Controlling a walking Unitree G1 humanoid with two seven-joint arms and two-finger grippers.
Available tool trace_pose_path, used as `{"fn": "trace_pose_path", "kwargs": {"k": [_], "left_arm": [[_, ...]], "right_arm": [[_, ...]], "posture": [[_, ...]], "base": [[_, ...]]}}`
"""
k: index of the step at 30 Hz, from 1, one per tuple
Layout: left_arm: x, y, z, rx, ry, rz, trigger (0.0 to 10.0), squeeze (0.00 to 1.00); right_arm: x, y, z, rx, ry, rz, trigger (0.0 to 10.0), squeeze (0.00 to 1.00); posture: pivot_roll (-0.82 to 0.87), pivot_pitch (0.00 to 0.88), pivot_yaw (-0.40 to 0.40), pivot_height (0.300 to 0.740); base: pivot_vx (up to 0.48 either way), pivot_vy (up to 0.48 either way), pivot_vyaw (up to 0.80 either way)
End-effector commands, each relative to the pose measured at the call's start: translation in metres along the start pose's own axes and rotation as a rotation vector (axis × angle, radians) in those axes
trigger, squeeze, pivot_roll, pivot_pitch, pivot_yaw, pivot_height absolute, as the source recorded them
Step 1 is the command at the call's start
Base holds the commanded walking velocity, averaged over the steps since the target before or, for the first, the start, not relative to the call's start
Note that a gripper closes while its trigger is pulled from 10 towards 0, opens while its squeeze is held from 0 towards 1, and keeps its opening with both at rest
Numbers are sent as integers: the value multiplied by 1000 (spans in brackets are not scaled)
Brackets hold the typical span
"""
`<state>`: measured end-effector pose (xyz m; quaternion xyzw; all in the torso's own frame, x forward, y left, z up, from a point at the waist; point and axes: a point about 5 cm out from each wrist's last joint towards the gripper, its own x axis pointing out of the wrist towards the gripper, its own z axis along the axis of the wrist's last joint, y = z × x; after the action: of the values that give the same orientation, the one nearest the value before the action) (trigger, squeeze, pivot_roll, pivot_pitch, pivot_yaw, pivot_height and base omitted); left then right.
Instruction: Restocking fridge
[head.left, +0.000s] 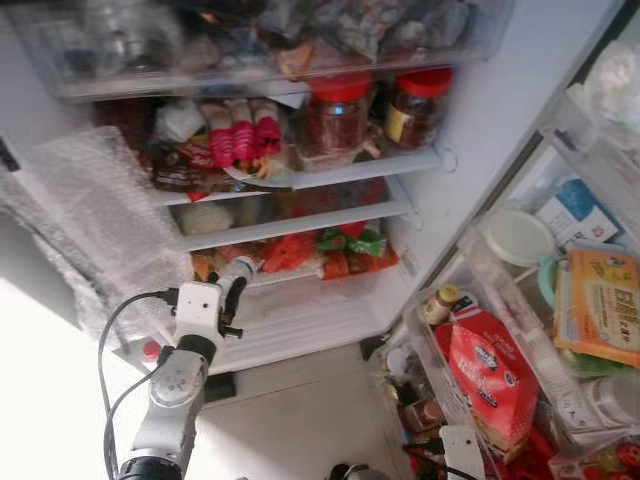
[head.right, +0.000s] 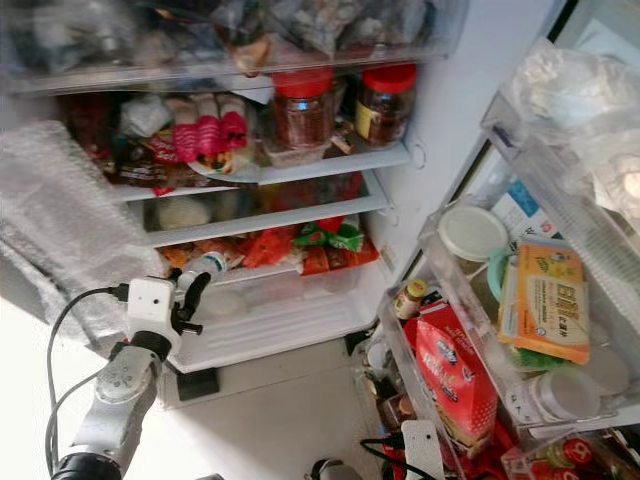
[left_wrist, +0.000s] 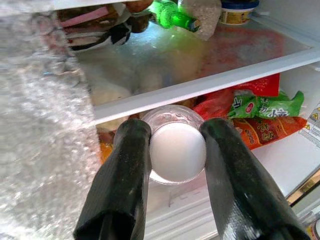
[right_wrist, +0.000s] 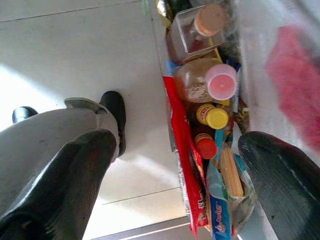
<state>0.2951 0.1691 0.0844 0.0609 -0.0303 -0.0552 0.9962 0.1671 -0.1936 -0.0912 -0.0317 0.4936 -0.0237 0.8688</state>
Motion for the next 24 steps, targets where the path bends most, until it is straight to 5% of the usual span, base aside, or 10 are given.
{"fn": "trace_pose_path", "kwargs": {"k": [1,9,24], "left_arm": [[-2,-3,-1,-7,4,-3,10000,0],[-2,-4,-1,-1,6,-5,10000,0],[-3,-6,-2,4,13,-16,10000,0]], "right_arm": [[-2,-2,-12,11,35,-3,10000,0],[-2,-2,-12,4,38,0,10000,0],[-2,-2,-12,-8,43,2,10000,0]], "posture": [[-9,194,-52,740],[-9,192,-51,740],[-7,191,-51,740]], "base": [[0,0,0],[0,0,0],[339,0,0]]}}
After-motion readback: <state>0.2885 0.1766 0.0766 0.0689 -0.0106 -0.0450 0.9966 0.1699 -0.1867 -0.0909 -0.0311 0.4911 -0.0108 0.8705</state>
